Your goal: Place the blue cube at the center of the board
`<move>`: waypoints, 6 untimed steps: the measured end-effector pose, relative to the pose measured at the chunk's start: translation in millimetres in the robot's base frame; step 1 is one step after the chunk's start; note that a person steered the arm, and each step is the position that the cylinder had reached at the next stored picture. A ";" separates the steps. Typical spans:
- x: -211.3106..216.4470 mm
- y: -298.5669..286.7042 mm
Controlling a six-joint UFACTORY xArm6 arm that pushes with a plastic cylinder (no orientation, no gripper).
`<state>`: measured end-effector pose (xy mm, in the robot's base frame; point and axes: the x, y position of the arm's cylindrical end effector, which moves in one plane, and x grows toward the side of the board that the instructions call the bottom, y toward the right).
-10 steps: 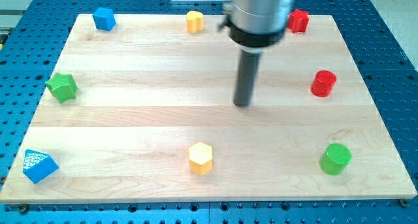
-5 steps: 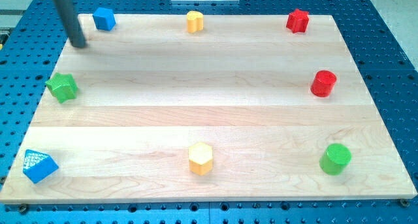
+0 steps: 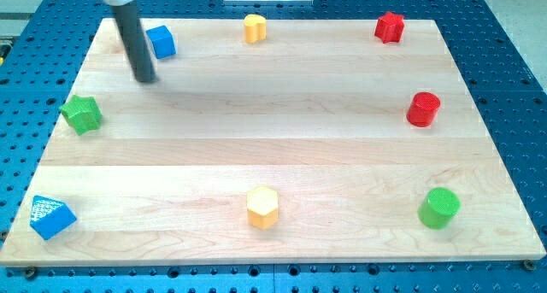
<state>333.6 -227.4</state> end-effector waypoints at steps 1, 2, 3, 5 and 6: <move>-50.6 -15.2; -100.8 -1.9; -55.6 95.3; 38.7 189.2; -3.0 156.0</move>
<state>330.5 -71.4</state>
